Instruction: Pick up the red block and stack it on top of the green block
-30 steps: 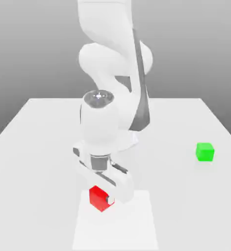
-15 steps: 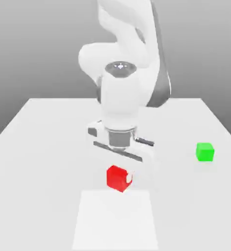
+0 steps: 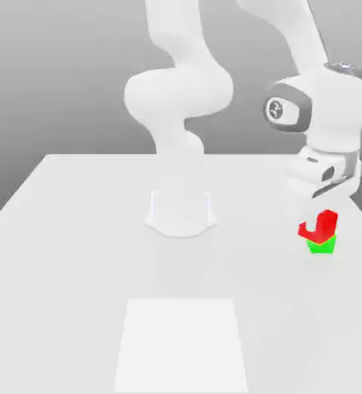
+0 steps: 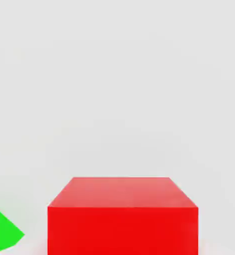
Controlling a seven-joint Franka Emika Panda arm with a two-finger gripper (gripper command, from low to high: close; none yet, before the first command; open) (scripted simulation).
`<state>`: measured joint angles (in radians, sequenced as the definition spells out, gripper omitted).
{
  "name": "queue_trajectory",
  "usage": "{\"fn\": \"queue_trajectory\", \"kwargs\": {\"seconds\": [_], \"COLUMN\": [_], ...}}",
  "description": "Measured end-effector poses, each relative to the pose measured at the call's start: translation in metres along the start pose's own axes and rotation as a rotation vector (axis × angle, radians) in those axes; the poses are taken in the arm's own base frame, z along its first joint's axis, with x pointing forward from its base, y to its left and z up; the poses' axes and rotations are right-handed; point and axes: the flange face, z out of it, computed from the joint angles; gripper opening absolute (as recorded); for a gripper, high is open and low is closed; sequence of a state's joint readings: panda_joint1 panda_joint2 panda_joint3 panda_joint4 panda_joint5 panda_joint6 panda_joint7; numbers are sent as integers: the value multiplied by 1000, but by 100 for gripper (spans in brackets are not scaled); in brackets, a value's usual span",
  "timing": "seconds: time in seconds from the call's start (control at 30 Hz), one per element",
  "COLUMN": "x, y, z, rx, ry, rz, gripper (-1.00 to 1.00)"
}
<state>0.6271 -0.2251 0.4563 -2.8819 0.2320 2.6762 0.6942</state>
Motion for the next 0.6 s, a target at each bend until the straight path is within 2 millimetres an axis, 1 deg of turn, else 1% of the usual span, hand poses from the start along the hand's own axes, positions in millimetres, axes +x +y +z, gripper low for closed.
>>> {"fn": "queue_trajectory", "kwargs": {"seconds": [0.1, 0.13, 0.17, 0.4, 0.6], "x": [-49, -57, -61, -57, -56], "y": [-33, -37, -40, -40, -40], "z": [-1, 1, 4, 28, 48], "rx": [-6, -13, -23, -76, -72], "ry": [-2, -1, 1, 20, 22], "rz": [-259, -305, -327, -341, -342], "gripper": [-100, -100, -100, -100, -100]}}
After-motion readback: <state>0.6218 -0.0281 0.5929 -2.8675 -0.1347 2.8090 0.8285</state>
